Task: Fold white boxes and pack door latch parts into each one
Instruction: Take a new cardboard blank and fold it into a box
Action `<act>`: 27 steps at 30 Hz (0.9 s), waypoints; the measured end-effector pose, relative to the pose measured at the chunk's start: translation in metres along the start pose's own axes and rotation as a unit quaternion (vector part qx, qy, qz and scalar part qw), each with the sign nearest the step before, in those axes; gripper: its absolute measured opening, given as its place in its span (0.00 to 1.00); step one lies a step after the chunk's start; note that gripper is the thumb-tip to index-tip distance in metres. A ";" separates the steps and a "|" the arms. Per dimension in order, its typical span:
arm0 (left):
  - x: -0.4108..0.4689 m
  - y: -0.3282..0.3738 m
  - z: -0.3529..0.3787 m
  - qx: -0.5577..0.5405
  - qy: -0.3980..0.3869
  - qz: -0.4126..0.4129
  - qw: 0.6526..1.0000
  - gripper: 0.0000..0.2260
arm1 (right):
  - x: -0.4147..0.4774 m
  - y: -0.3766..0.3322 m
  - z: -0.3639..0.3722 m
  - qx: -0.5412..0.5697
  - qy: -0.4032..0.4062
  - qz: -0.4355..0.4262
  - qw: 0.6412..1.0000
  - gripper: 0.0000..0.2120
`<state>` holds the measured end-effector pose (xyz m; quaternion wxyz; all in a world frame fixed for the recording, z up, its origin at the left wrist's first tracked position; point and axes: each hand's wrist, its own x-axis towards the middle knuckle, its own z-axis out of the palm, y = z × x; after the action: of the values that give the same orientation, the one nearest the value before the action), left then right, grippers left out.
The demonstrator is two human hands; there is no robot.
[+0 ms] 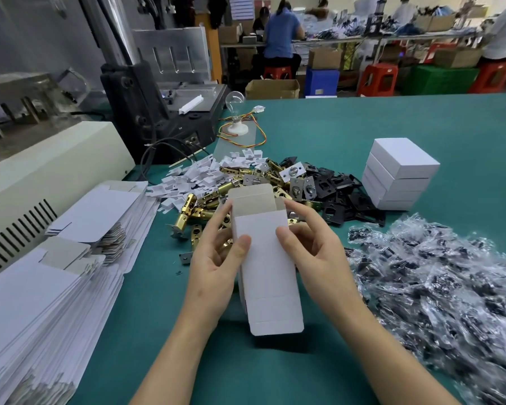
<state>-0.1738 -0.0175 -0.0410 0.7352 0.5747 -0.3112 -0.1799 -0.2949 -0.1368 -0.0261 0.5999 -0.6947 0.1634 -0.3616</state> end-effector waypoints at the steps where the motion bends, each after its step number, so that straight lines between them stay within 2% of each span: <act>1: 0.000 0.000 0.000 -0.001 -0.006 0.001 1.000 0.23 | 0.000 0.000 0.000 -0.005 -0.004 -0.001 1.000 0.18; 10: -0.003 0.002 -0.002 0.009 -0.041 -0.005 0.999 0.11 | 0.000 -0.001 -0.003 -0.030 -0.017 0.019 0.999 0.09; 13: -0.002 0.003 -0.002 0.012 -0.046 -0.016 0.999 0.11 | 0.000 -0.001 -0.002 -0.044 -0.013 0.026 0.999 0.07; 20: -0.002 0.001 0.000 0.033 -0.044 0.006 0.998 0.06 | 0.001 -0.001 -0.001 -0.043 0.013 0.037 0.998 0.10; 27: -0.002 0.001 -0.001 0.050 -0.042 0.042 0.997 0.10 | 0.001 -0.003 -0.002 -0.055 0.013 0.022 0.998 0.12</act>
<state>-0.1752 -0.0151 -0.0405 0.6986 0.5891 -0.3742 -0.1575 -0.2963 -0.1388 -0.0229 0.5666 -0.7181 0.2056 -0.3479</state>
